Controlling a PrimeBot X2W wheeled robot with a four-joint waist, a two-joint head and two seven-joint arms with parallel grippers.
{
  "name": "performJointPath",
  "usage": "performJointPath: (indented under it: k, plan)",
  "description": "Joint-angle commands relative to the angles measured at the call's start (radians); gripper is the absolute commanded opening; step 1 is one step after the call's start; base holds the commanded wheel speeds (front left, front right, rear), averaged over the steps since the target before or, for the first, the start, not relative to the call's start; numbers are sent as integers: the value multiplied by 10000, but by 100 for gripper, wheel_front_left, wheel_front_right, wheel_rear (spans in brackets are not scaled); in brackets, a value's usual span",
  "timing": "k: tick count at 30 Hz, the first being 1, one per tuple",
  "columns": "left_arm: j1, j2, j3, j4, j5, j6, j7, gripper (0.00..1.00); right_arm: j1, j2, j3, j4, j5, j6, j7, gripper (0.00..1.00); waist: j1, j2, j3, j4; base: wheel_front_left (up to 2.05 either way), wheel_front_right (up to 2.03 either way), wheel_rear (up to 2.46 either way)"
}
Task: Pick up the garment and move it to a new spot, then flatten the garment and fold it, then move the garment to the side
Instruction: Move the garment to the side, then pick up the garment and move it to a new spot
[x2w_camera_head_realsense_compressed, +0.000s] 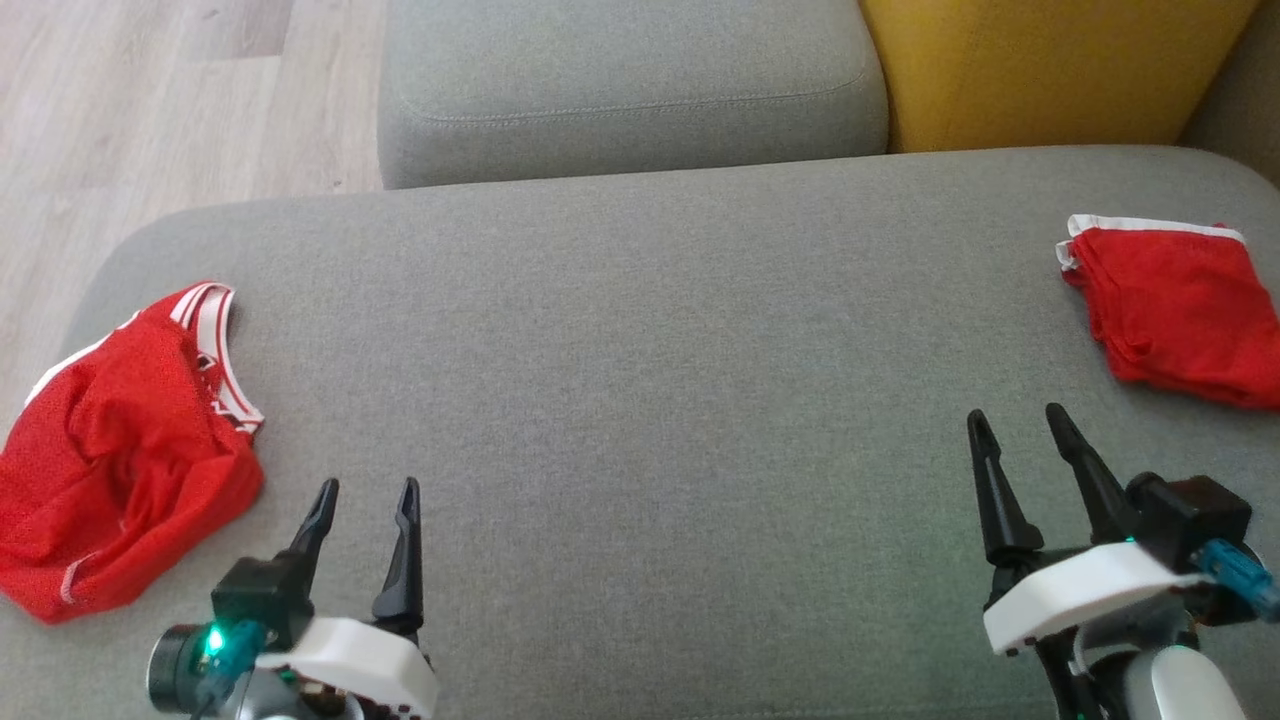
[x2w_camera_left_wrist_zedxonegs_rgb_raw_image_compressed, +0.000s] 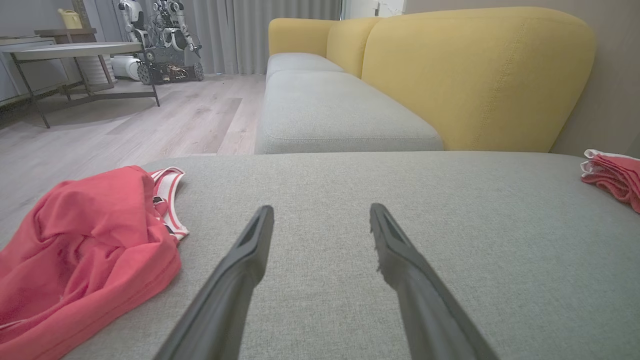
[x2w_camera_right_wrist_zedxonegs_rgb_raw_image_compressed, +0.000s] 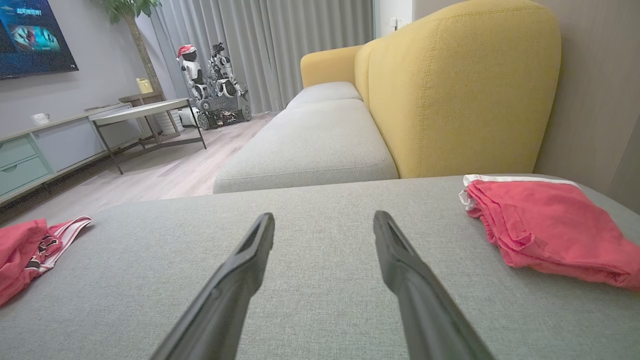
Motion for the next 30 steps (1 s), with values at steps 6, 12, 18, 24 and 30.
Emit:
performJointPath:
  k: [6, 12, 18, 24, 30]
  plan:
    - [-461, 313, 386, -408, 103, 121, 0, 100, -194, 10, 208, -406, -110, -9, 40, 100, 1, -1, 1, 12, 0, 0, 0]
    - [-516, 359, 365, -416, 140, 198, 48, 100, -196, 15, 175, -409, -134, -9, 26, 100, 1, -1, 17, 12, 0, 0, 0]
    - [-573, 390, 355, -400, 148, 258, 71, 100, -216, 22, 168, -377, -130, -9, 22, 100, 1, -1, 28, 25, 0, 0, 0]
    - [-611, 409, 361, -382, 131, 305, 80, 100, -271, 30, 178, -361, -125, -9, 34, 100, 1, -1, 31, 33, 0, 0, 0]
    - [-727, 404, 340, -386, 106, 305, 65, 100, -228, 35, 83, -399, -145, -9, 68, 100, 1, -1, 58, 269, 0, 0, 0]
